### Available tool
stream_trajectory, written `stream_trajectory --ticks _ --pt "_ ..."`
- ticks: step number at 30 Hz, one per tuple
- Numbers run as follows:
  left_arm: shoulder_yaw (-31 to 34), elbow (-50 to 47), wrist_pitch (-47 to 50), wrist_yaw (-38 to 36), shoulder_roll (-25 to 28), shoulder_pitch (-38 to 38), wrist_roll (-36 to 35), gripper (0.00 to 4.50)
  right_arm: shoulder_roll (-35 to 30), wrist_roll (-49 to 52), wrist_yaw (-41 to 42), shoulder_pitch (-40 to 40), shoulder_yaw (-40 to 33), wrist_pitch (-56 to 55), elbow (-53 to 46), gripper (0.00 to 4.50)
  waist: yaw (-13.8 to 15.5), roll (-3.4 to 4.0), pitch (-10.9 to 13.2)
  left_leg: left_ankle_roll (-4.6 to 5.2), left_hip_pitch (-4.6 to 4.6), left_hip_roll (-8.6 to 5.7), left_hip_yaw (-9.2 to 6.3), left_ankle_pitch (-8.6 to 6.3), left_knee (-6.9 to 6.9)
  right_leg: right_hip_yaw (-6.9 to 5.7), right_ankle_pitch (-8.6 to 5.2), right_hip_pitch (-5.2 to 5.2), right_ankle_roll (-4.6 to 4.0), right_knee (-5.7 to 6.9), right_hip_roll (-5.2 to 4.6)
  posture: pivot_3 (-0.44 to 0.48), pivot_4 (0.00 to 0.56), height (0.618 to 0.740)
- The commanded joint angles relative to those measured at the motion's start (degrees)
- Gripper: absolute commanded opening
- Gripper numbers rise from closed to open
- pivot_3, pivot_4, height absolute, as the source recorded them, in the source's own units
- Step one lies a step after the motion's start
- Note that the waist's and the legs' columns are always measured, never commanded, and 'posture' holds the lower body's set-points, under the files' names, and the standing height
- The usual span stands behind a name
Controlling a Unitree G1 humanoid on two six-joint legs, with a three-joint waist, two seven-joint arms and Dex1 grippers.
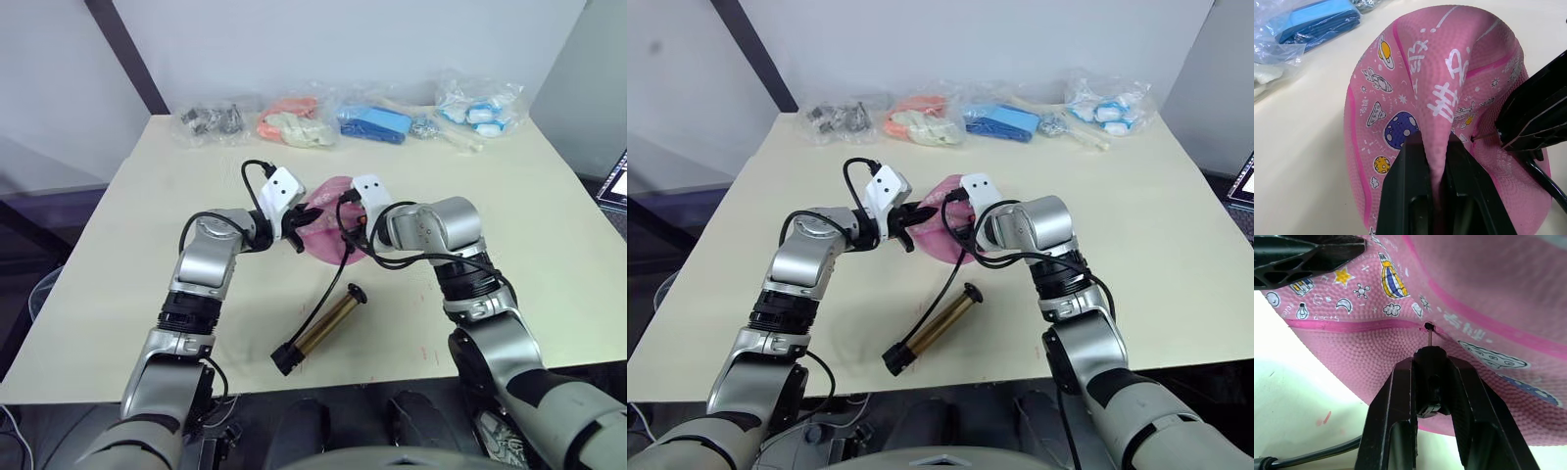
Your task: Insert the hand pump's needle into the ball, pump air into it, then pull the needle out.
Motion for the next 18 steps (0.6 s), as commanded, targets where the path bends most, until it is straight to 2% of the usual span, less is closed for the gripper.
stream_trajectory --ticks 1,3,4,7,11,18 --pt "-5.92 2.95 0.64 -2.87 -1.42 1.26 0.53 0.04 0.44 1.37 0.83 -0.15 0.44 -0.41 -4.55 0.39 0.08 0.03 0.05 0.0 -0.01 0.0 -0.02 0.0 0.0 -0.02 0.0 0.0 0.0 -0.01 0.0 0.0 0.15 0.74" --pt "-5.98 3.28 0.28 -2.94 -1.4 1.14 0.64 0.04 0.01 1.55 1.21 0.23 0.75 -0.05 -5.1 0.39 0.11 0.14 0.18 -0.01 -0.07 -0.02 -0.09 0.01 0.0 -0.08 0.0 0.0 0.0 -0.04 -0.01 0.0 0.15 0.74" --pt "-5.97 3.45 0.14 -2.92 -1.41 1.06 0.71 0.01 -0.25 1.56 1.44 0.48 1.08 0.0 -5.41 0.89 0.12 0.17 0.2 -0.03 -0.08 -0.04 -0.12 0.03 0.0 -0.11 0.0 0.01 0.0 -0.04 -0.01 0.0 0.15 0.74" --pt "-6.01 3.73 -0.17 -2.79 -1.34 0.92 0.83 0.0 -0.68 1.38 1.54 0.89 1.47 -0.03 -6.41 1.94 0.37 0.35 0.35 -0.1 -0.17 -0.09 -0.28 0.07 0.0 -0.25 -0.01 0.0 0.0 -0.08 0.0 0.0 0.15 0.74" --pt "-6.0 4.14 -0.72 -2.64 -0.99 0.89 1.05 0.0 -1.51 1.98 1.99 1.09 1.36 0.87 -8.24 1.94 0.85 0.42 0.4 -0.27 -0.63 -0.21 -0.7 0.18 0.06 -0.61 0.0 -0.17 0.0 -0.21 0.0 0.0 0.15 0.74" --pt "-5.8 5.98 -2.39 -1.89 -0.38 0.42 1.48 0.0 -6.34 4.14 4.09 2.88 2.79 4.89 -16.04 1.94 1.6 0.55 0.51 -0.28 -0.82 -0.31 -0.84 0.19 0.08 -0.79 0.0 -0.16 0.01 -0.49 0.01 0.0 0.15 0.74"
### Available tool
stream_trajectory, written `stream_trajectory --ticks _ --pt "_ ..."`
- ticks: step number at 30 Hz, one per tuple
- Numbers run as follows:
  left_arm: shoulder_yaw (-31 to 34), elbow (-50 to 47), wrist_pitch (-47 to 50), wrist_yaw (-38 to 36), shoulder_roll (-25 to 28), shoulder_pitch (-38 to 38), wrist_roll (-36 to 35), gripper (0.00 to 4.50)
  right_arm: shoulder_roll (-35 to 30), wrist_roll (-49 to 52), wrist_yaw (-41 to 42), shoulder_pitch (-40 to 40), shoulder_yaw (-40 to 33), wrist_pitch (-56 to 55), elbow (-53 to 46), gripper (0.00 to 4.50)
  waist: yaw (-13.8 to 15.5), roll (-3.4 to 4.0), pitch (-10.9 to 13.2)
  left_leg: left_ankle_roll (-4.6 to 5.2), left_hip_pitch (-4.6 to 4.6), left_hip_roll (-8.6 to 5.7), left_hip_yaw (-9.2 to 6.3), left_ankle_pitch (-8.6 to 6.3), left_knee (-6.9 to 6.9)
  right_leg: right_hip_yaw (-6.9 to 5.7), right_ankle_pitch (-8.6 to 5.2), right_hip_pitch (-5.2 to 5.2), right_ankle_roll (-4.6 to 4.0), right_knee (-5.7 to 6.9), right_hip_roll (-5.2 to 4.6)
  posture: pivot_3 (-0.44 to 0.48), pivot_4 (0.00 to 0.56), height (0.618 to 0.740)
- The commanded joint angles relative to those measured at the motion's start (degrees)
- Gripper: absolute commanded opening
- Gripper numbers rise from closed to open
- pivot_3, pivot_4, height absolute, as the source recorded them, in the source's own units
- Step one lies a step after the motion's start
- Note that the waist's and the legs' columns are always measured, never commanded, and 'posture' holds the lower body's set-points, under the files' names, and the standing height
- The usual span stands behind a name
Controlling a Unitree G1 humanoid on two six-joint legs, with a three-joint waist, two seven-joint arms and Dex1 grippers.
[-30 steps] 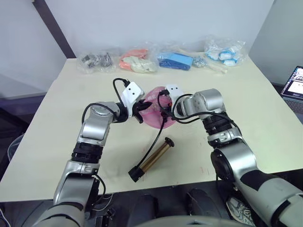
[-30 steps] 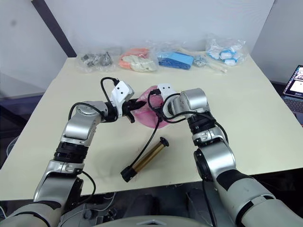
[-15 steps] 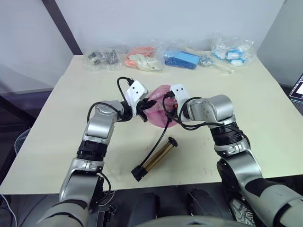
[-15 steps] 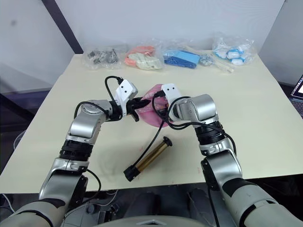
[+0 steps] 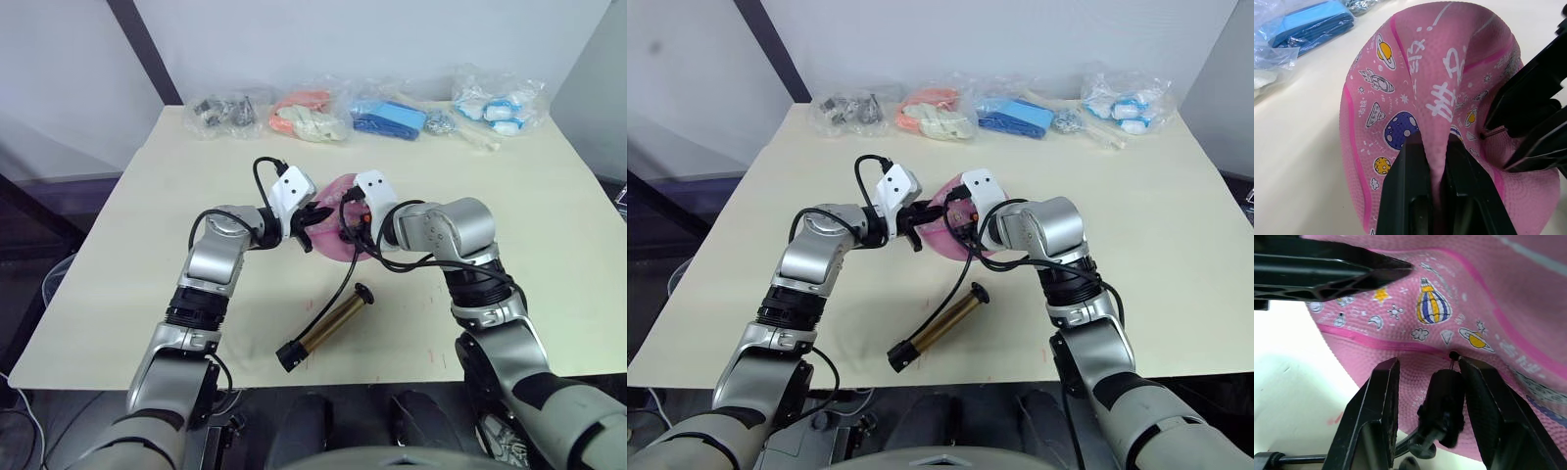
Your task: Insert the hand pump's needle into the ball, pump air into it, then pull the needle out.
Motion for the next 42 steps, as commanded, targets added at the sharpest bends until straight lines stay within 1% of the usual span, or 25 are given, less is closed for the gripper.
stream_trajectory --ticks 1,7,11,16,19,22,23,25,30,42 --pt "-3.55 3.93 1.23 -0.58 -0.29 1.94 1.4 0.0 -2.1 1.85 1.58 0.86 0.97 1.33 -6.4 1.94 0.0 0.01 0.01 0.0 0.0 0.0 -0.01 0.0 0.0 -0.01 0.0 0.01 0.0 -0.01 0.01 0.0 0.15 0.74" --pt "-3.36 4.42 1.05 -0.01 -0.72 1.62 1.3 0.0 -6.65 2.27 2.3 5.17 3.54 -1.13 -13.47 1.94 0.01 0.02 0.03 0.01 0.03 -0.01 -0.1 0.0 0.0 -0.09 0.0 0.08 0.0 -0.02 0.06 0.0 0.15 0.74" --pt "-3.29 4.85 0.98 0.07 -0.92 1.26 1.28 0.0 -5.92 2.35 1.28 8.9 1.1 -5.75 -18.14 1.94 0.02 0.01 0.04 0.01 0.02 -0.01 -0.1 0.0 0.03 -0.1 0.0 0.11 0.01 -0.02 0.06 0.0 0.15 0.74" --pt "-3.18 5.25 0.92 0.34 -1.29 0.77 1.31 0.0 -3.48 0.61 -2.61 15.63 -0.25 -11.37 -20.7 1.94 0.13 0.0 0.04 0.0 0.04 -0.01 -0.16 0.01 0.05 -0.16 -0.01 0.16 0.02 -0.02 0.07 0.0 0.15 0.74" --pt "-3.09 5.0 1.07 0.33 -1.29 0.89 1.24 0.0 -1.85 0.28 -3.87 17.9 -0.83 -15.65 -21.02 1.94 0.12 0.02 0.08 0.0 0.03 -0.01 -0.16 0.01 0.1 -0.17 -0.01 0.18 0.02 -0.02 0.06 0.0 0.15 0.74" --pt "-3.04 4.81 1.16 0.43 -1.18 0.96 1.24 0.0 1.28 0.5 -6.11 19.4 -2.18 -15.23 -20.49 1.94 0.1 0.03 0.1 0.0 0.03 -0.01 -0.16 0.01 0.16 -0.16 -0.01 0.18 0.02 0.01 0.07 0.0 0.15 0.74" --pt "-2.98 4.84 1.2 0.6 -1.23 0.9 1.23 0.0 3.52 0.93 -7.35 19.85 -3.56 -15.37 -20.07 1.94 0.1 0.03 0.1 0.0 0.04 0.0 -0.17 0.01 0.17 -0.16 -0.01 0.18 0.02 0.03 0.08 0.0 0.15 0.74" --pt "-2.97 4.9 1.26 0.79 -1.3 0.83 1.2 0.0 5.84 0.97 -8.67 20.15 -4.72 -16.21 -19.08 1.94 0.1 0.04 0.11 0.0 0.04 0.01 -0.2 0.01 0.17 -0.18 -0.01 0.18 0.02 0.05 0.1 0.0 0.15 0.74" --pt "-2.96 4.75 1.38 0.9 -1.3 0.94 1.11 0.0 9.2 1.19 -10.66 20.86 -6.58 -15.91 -17.63 1.94 0.11 0.05 0.13 -0.01 0.02 0.0 -0.19 0.02 0.26 -0.16 -0.01 0.19 0.02 0.08 0.09 0.0 0.15 0.74" --pt "-3.0 4.75 1.26 0.97 -1.26 1.09 1.11 0.0 10.89 1.52 -12.24 21.49 -6.62 -15.09 -17.98 1.94 0.08 0.08 0.15 -0.01 0.03 0.0 -0.19 0.01 0.26 -0.16 -0.01 0.19 0.02 0.11 0.09 0.0 0.15 0.74"
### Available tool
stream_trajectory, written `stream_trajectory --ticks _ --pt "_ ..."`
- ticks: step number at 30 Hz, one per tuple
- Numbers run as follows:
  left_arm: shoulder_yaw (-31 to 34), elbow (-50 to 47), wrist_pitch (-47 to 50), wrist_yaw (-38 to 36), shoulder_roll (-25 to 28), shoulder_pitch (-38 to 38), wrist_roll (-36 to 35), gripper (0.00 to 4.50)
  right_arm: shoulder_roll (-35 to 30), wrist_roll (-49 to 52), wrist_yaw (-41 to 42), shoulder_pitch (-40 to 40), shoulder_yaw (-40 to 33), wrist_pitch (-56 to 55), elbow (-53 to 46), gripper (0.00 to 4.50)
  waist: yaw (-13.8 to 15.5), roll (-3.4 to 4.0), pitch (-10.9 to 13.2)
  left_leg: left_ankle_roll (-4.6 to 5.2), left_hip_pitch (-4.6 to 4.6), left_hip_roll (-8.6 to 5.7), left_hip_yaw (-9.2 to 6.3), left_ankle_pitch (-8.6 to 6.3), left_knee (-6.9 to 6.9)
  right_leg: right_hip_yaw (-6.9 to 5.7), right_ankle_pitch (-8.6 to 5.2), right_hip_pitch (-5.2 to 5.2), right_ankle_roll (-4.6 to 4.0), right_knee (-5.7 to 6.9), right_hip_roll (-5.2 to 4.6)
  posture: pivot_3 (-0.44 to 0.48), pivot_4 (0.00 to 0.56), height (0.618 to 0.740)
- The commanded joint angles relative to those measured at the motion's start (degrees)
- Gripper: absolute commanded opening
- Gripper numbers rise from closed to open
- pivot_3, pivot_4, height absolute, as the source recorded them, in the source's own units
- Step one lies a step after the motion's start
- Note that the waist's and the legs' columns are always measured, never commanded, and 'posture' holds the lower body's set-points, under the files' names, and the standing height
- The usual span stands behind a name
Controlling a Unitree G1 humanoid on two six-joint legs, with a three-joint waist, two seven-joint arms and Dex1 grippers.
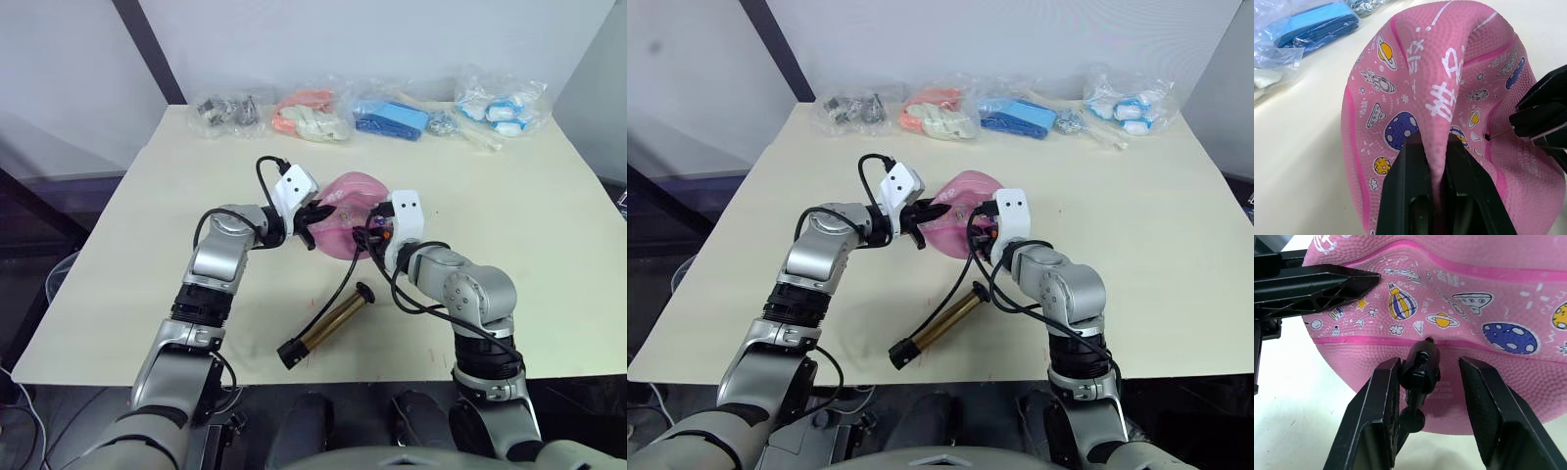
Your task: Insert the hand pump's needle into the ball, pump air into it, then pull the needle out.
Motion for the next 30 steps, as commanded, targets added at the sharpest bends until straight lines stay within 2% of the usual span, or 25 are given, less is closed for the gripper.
stream_trajectory --ticks 1,10,13,14,15,24,30 --pt "-3.03 2.75 1.85 -0.33 -0.26 2.01 1.12 0.0 0.67 0.87 -0.3 -0.27 -0.06 -0.16 -1.72 1.94 -0.01 0.0 0.0 0.0 0.0 0.0 0.0 0.0 0.0 0.0 0.0 0.0 0.0 0.0 0.0 0.0 0.15 0.74" --pt "-3.09 2.6 1.88 -0.46 -0.2 2.19 1.1 0.0 0.85 1.29 -0.17 -0.31 -0.31 -0.67 -1.4 1.94 -0.01 0.01 0.01 0.0 0.0 0.0 0.0 0.0 0.0 0.0 0.0 0.0 0.0 0.0 0.0 0.0 0.15 0.74" --pt "-3.16 2.49 1.88 -0.5 -0.22 2.39 1.09 0.0 0.7 1.44 -0.22 -0.28 -0.2 -0.88 -1.25 1.08 -0.02 0.01 0.01 0.0 0.01 0.0 0.0 0.0 0.0 0.0 0.0 0.0 0.0 0.0 0.0 0.0 0.15 0.74" --pt "-3.16 2.45 1.88 -0.49 -0.2 2.44 1.1 0.0 0.67 1.46 -0.29 -0.28 -0.2 -0.96 -1.2 0.61 -0.08 0.01 0.01 0.0 0.0 0.0 0.0 0.0 0.0 0.0 0.0 0.0 0.0 0.0 0.0 0.0 0.15 0.74" --pt "-3.17 2.45 1.85 -0.46 -0.19 2.46 1.11 0.0 0.62 1.52 -0.32 -0.29 -0.19 -1.05 -1.18 0.35 -0.12 0.02 0.01 0.0 0.01 0.0 0.01 0.0 0.0 0.01 0.0 0.0 0.0 0.0 0.0 0.0 0.15 0.74" --pt "-3.28 2.62 1.77 -0.67 -0.09 2.5 1.07 0.0 -3.01 0.34 0.85 -1.85 2.43 -1.76 -0.45 0.35 -0.12 0.03 0.02 0.0 0.02 0.01 0.01 0.0 0.0 0.02 0.0 0.0 0.0 0.04 0.01 0.0 0.15 0.74" --pt "-3.61 2.34 2.22 -1.0 -0.34 2.42 0.95 0.0 -13.24 -0.71 6.46 -7.56 11.31 2.47 0.15 0.35 -0.11 0.04 0.04 0.0 0.02 0.0 0.02 0.0 0.02 0.01 0.0 0.0 0.0 0.04 0.01 0.0 0.15 0.74"
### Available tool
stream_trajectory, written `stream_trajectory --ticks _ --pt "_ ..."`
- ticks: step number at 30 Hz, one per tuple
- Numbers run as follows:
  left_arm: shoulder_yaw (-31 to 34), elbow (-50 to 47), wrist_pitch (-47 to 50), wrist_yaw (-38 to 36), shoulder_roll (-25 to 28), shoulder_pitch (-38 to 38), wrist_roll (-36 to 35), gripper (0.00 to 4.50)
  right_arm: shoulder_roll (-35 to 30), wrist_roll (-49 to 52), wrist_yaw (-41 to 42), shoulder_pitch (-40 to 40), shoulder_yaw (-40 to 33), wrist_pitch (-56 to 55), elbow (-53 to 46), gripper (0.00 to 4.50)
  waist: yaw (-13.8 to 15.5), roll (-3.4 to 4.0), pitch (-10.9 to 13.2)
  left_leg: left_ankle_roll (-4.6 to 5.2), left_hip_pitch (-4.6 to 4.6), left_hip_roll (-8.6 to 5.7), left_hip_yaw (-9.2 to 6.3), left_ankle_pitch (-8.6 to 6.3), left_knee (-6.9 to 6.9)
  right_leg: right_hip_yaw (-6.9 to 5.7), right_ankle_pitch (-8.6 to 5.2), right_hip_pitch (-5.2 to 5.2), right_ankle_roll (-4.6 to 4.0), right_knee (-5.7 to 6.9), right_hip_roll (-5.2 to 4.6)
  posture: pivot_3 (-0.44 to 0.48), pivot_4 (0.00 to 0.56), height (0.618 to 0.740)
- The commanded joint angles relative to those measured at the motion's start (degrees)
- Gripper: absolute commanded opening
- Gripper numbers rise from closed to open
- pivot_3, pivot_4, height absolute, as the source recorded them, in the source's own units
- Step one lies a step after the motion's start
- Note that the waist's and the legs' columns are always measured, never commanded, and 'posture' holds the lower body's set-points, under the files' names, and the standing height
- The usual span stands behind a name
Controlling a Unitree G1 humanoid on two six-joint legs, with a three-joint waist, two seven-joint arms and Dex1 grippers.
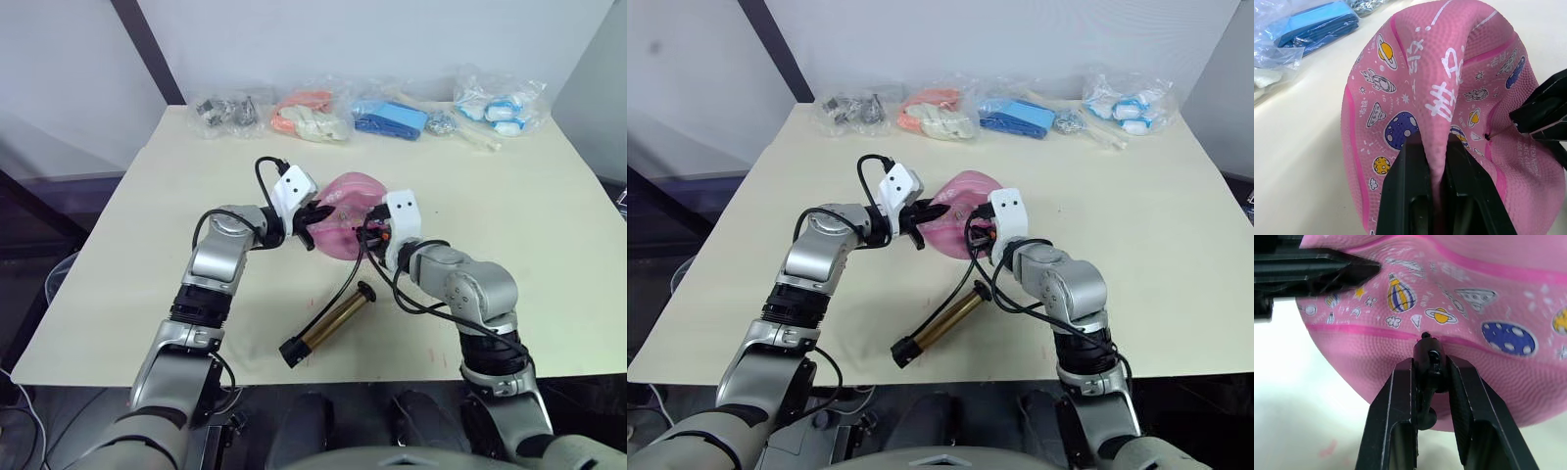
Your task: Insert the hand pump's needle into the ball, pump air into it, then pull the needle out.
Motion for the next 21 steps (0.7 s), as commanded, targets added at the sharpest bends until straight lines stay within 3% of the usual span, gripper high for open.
stream_trajectory --ticks 1,6,21 --pt "-3.68 2.62 2.27 -1.03 -0.55 2.11 0.97 0.0 -3.77 -0.54 3.23 -3.78 4.41 1.52 -0.66 0.35 0.03 0.01 0.01 0.0 0.0 0.0 0.0 0.0 0.0 -0.01 0.0 0.0 0.0 0.0 0.0 0.0 0.15 0.74" --pt "-3.91 2.31 2.47 -1.28 -0.74 2.22 0.93 0.0 -8.74 -2.05 7.03 -7.77 10.58 0.12 1.74 0.35 0.05 0.0 0.01 0.0 -0.02 -0.01 -0.01 0.0 0.01 -0.02 0.0 0.01 0.0 -0.02 -0.01 0.0 0.15 0.74" --pt "-3.98 1.08 3.53 -1.31 -0.73 2.92 0.53 0.0 -7.37 -5.74 12.66 -14.15 16.35 -1.26 12.06 0.35 -0.4 -0.04 -0.02 0.0 0.1 0.02 0.02 0.0 0.02 0.04 0.0 0.02 -0.01 0.12 0.02 0.0 0.15 0.74"
